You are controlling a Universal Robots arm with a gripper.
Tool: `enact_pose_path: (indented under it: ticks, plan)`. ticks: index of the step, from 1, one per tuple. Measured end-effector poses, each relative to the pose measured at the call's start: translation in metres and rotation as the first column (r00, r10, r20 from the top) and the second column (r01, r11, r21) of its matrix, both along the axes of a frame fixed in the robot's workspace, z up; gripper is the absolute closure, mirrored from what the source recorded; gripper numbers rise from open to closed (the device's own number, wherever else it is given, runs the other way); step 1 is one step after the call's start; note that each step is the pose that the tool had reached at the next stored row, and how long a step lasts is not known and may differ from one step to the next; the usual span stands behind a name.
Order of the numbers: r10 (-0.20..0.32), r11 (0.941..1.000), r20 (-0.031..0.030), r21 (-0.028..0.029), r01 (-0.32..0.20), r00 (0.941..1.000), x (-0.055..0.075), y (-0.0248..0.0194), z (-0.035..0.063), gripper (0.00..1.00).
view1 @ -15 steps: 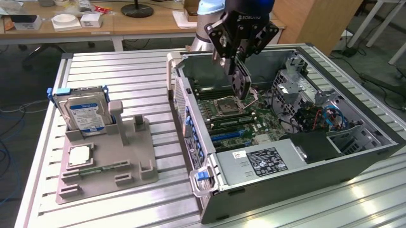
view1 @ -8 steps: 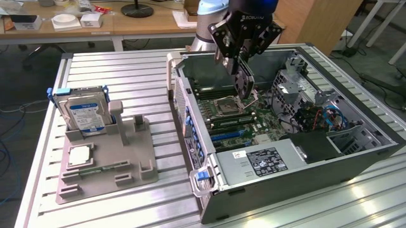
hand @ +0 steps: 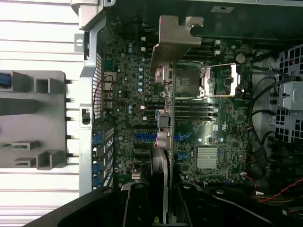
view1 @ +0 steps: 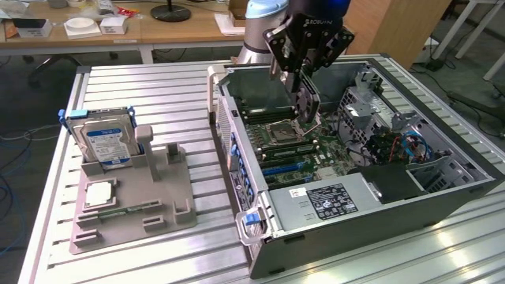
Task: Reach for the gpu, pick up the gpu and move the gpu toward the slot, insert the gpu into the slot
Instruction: 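Pick up the gpu and move the gpu toward the slot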
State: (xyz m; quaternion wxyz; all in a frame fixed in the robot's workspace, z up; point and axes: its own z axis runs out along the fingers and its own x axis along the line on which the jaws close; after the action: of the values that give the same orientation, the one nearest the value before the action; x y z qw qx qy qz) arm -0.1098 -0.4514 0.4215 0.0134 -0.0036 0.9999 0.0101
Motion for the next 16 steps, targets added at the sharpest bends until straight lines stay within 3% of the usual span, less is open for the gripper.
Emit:
enact_pose_path:
  ticks: [14, 16]
  plan:
    - [0.000, 1.0000, 0.0000, 0.0000, 0.000, 1.0000, 0.012, 0.0000, 0.0000, 0.73]
    - [0.000, 1.0000, 0.0000, 0.0001, 0.000, 1.0000, 0.032, 0.0000, 0.0000, 0.73]
